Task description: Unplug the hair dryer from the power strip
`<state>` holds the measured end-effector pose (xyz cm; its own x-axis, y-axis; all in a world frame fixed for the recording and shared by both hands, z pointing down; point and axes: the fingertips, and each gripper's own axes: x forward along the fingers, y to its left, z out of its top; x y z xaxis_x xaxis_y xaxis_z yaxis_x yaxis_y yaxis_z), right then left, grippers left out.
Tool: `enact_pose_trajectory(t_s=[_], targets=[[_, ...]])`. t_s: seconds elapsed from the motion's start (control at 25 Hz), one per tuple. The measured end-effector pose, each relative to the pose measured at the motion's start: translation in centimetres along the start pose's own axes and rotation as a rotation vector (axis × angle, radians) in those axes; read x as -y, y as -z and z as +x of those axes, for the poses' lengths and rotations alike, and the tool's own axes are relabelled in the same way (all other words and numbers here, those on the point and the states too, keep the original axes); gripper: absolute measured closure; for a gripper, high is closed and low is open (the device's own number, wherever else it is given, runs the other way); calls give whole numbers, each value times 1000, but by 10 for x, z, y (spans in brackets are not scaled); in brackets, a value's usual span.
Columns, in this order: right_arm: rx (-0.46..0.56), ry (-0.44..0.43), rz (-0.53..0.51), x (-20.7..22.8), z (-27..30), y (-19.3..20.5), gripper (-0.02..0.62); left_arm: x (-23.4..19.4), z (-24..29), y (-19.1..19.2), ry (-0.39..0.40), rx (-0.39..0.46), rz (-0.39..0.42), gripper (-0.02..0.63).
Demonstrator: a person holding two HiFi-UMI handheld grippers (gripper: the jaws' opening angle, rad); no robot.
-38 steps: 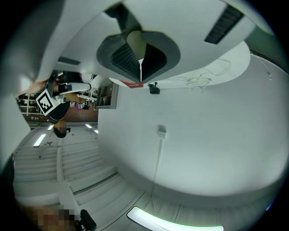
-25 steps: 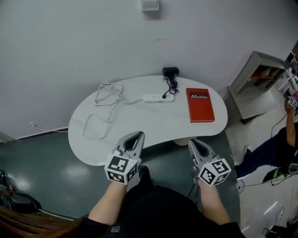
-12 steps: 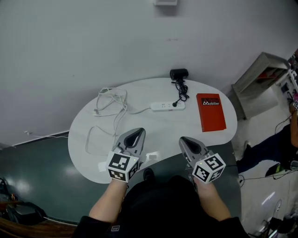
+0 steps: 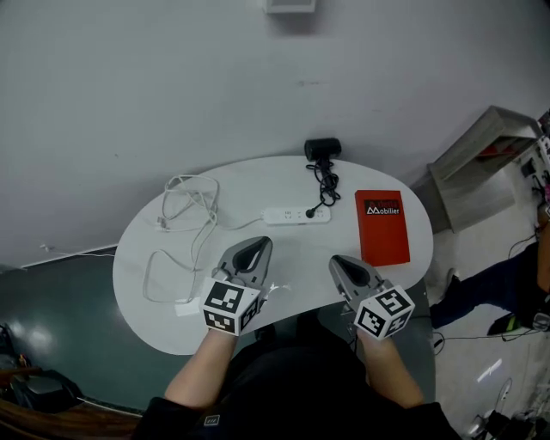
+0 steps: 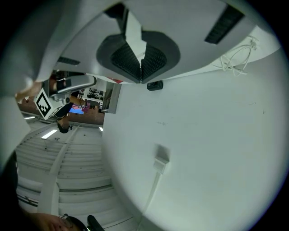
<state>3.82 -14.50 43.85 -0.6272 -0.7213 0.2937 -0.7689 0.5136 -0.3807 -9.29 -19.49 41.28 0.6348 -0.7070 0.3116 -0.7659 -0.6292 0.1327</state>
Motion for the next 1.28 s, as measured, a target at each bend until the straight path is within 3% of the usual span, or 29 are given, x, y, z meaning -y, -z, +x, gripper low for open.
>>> enact_pose_trajectory(t_s=[0.24,0.4,0.64,0.84,1.08,1.28], targets=[[-34,-118,-54,40,25,-30,560,-4,56,-12,-72,-16,0,588],[-69,-151,-70,63,36,-34,560,-3,84,-9,-90,-36,-10,588],[-119,-131,-13,89,60,-18,560,-20,108,7,-77,-95,-10,588],[-161,-123,25,87,82,2,560,-28,125,27,-34,-155,-2,588],[-139,-62,60,104,98,12,557,-34,145,58,6,-240,18,588],[-181,-63,67,109,109,28,557,-40,160,80,25,-287,20,588]])
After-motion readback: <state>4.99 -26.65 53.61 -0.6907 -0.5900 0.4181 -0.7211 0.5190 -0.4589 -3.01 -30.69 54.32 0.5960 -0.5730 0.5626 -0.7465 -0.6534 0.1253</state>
